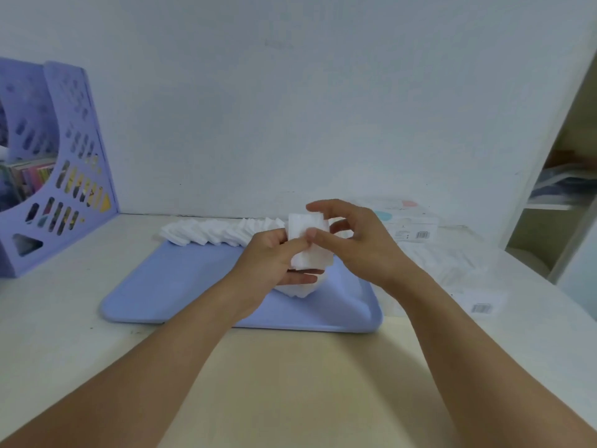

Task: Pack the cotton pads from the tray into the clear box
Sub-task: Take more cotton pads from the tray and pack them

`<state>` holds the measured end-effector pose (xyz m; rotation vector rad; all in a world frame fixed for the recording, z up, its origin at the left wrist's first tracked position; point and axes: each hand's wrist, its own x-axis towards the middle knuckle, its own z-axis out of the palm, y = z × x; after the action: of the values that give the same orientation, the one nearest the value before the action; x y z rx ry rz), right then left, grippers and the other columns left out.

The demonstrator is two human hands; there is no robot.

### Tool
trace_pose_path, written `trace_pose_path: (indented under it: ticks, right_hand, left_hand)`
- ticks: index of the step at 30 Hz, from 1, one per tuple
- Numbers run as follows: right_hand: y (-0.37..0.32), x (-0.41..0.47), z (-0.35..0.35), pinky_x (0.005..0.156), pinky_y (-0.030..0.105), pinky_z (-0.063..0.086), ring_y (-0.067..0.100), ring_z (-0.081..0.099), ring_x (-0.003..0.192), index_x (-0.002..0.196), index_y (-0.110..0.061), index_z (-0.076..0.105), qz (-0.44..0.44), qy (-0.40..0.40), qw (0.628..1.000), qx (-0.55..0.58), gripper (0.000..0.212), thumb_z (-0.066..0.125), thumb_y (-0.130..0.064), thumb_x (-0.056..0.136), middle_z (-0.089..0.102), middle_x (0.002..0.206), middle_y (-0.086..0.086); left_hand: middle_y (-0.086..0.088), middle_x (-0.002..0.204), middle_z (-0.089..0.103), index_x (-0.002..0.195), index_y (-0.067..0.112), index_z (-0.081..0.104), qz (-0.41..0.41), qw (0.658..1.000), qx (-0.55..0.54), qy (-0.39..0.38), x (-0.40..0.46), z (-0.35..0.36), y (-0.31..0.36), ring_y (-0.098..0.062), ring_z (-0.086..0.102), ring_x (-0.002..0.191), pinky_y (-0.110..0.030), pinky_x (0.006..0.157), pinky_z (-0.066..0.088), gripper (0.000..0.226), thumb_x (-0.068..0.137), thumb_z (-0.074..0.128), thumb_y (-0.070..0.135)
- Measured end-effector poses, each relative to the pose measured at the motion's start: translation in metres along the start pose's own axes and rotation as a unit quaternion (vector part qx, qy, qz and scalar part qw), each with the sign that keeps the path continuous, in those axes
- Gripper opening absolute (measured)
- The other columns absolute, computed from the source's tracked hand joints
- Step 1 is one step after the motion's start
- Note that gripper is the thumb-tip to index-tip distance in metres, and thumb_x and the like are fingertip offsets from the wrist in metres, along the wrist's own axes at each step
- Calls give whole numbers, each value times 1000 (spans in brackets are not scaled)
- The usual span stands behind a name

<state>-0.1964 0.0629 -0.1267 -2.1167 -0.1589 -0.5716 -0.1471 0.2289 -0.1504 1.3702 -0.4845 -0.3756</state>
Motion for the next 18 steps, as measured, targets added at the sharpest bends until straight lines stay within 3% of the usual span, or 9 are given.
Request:
trace_pose_path:
  ticks: [4, 9, 13, 18]
  right_hand:
    - [6, 0, 4, 70, 17, 49, 9, 62, 85, 96, -25, 77, -47, 77, 996, 17, 15, 79, -14, 87, 71, 102, -10]
    - [5, 2, 2, 69, 26, 55, 12, 69, 86, 90, -17, 77, -73, 149, 985, 55, 9, 76, -9, 88, 75, 92, -4]
    - [3, 4, -15, 58, 23, 49, 12, 60, 67, 96, -12, 75, -4, 87, 972, 216, 7, 70, -9, 94, 72, 79, 1]
    - [9, 3, -22, 51, 22, 40, 15, 52, 57, 93, -7, 77, 20, 1, 986, 168, 5, 77, -9, 88, 66, 68, 9]
  left_hand:
    - [-13, 113, 75, 123, 9, 66, -9, 999, -17, -49, -2, 6, -1, -29, 74, 102, -36, 83, 62, 29, 94, 65, 4]
    - [-19, 118, 72, 128, 3, 60, -11, 998, -49, -40, -3, 4, 2, -34, 73, 101, -30, 81, 62, 39, 91, 66, -5]
    - [-18, 118, 72, 128, 2, 61, -22, 997, -74, -24, -1, 3, 2, -34, 74, 100, -28, 77, 62, 34, 95, 60, -4]
    - [-18, 116, 73, 127, 3, 62, -51, 992, -108, -46, 1, 1, 2, -34, 72, 105, -33, 80, 63, 30, 101, 46, 0]
